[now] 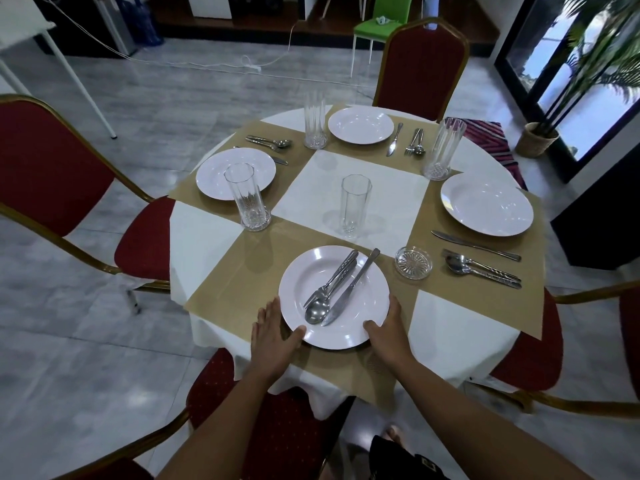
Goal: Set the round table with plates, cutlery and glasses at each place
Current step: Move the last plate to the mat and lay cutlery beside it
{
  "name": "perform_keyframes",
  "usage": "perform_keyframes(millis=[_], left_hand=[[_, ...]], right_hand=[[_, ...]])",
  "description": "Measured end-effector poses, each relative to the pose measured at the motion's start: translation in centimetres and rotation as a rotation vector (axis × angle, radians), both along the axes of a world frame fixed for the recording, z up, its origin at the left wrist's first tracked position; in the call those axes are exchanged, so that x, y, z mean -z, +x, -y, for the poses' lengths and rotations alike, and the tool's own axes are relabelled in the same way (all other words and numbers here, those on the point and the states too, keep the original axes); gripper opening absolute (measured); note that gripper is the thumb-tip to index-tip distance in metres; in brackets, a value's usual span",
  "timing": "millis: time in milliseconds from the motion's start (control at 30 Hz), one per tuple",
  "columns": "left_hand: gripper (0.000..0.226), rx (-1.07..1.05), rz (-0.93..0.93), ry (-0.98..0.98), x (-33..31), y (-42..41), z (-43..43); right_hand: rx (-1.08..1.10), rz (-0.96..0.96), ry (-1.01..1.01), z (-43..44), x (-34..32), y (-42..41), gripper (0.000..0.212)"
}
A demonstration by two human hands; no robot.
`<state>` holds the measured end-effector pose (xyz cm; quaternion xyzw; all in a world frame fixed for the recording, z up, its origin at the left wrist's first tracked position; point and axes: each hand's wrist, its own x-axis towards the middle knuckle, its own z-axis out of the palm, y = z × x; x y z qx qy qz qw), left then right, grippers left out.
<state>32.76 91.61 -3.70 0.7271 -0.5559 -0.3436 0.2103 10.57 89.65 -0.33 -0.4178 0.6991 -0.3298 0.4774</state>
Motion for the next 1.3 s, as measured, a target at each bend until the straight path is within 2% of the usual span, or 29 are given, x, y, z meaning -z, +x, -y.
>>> perform_keyframes(millis=[467, 633, 733, 800, 900, 1033, 1167, 1300], left_hand=[[0.107, 0.011, 0.023, -0.006, 0.2, 0.1, 0.0], [0.099, 0.003, 0.021, 0.014, 0.3, 0.0, 0.1], [0.104, 0.001, 0.014, 0.021, 0.3, -0.1, 0.0], [0.104, 0.000, 0.006, 0.026, 0.2, 0.0, 0.1], [0.095, 0.003, -0.009, 0.030, 0.1, 0.1, 0.1], [0.083, -0.006, -0.011, 0.028, 0.0, 0.4, 0.6], [0.075, 0.015, -0.018, -0.020, -0.5, 0.9, 1.2], [0.066, -0.011, -0.056, -0.103, -2.4, 0.0, 1.0]], right_hand=[[0.018, 0.003, 0.004, 0.5, -0.1, -0.3, 0.068], [0.022, 0.006, 0.009, 1.0, -0.3, -0.6, 0.066], [0.009, -0.034, 0.034, 1.6, -0.5, -1.0, 0.059], [0.017, -0.179, 0.017, 2.2, -0.7, -1.1, 0.050], [-0.048, -0.547, -0.144, 3.7, -1.3, -1.2, 0.046], [-0.440, -0.884, -0.396, 6.9, -1.7, -0.7, 0.033], [-0.779, -1.091, -0.378, 9.3, -1.8, 0.1, 0.040], [-0.904, -1.145, -0.403, 9.9, -1.2, -0.3, 0.034]])
